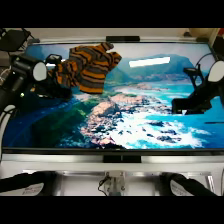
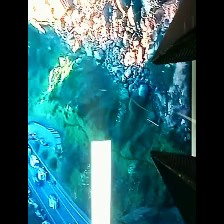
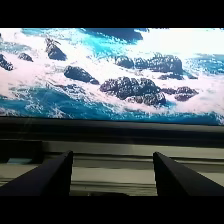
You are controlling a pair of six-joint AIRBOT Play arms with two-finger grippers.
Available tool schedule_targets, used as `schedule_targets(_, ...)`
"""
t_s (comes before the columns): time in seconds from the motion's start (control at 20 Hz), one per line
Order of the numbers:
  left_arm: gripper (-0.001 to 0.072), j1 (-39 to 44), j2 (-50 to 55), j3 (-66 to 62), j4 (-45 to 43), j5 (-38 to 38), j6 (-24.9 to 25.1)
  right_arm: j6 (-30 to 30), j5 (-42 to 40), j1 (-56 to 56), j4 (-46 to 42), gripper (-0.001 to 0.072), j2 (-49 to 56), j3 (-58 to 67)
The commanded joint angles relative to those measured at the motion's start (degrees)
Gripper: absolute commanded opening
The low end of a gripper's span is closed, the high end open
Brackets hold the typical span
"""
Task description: Fold the shirts.
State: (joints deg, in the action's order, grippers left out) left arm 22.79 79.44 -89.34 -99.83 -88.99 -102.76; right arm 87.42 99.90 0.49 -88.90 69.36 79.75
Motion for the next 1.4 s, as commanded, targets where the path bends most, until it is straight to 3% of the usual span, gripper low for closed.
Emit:
schedule_targets(0.0,0.0624,-0.02,0.02,0.02,-0.02,0.0,0.02,0.0,0.0,0.04,0.0,0.061,0.04,0.0)
schedule_targets(0.45,0.0625,-0.02,0.02,0.02,-0.02,0.0,0.02,-0.02,0.0,0.04,0.0,0.061,0.04,0.0)
schedule_targets(0.55,0.0625,-0.02,0.02,0.02,-0.02,0.0,0.02,-4.09,-1.27,0.02,-0.63,0.061,0.04,0.0)
schedule_targets(0.7,0.0625,-0.02,0.07,0.02,-0.02,0.48,0.0,-4.59,-1.55,0.02,-1.2,0.061,0.04,0.0)
schedule_targets(0.9,0.0621,0.02,0.17,0.11,3.1,8.9,-0.44,-4.59,-7.19,0.02,-1.2,0.061,0.04,0.0)
schedule_targets(1.0,0.0625,-0.04,1.7,0.17,5.9,17.29,-0.2,-4.26,-9.97,0.04,-1.11,0.061,0.04,0.0)
schedule_targets(1.15,0.0622,-4.26,9.55,-3.43,8.35,24.06,-1.29,0.5,-13.97,0.04,1.27,0.0611,0.04,0.0)
schedule_targets(1.35,0.0622,-14.53,29.29,-18.88,24.37,24.41,2.25,5.75,-20.41,0.04,8.24,0.0611,0.07,0.0)
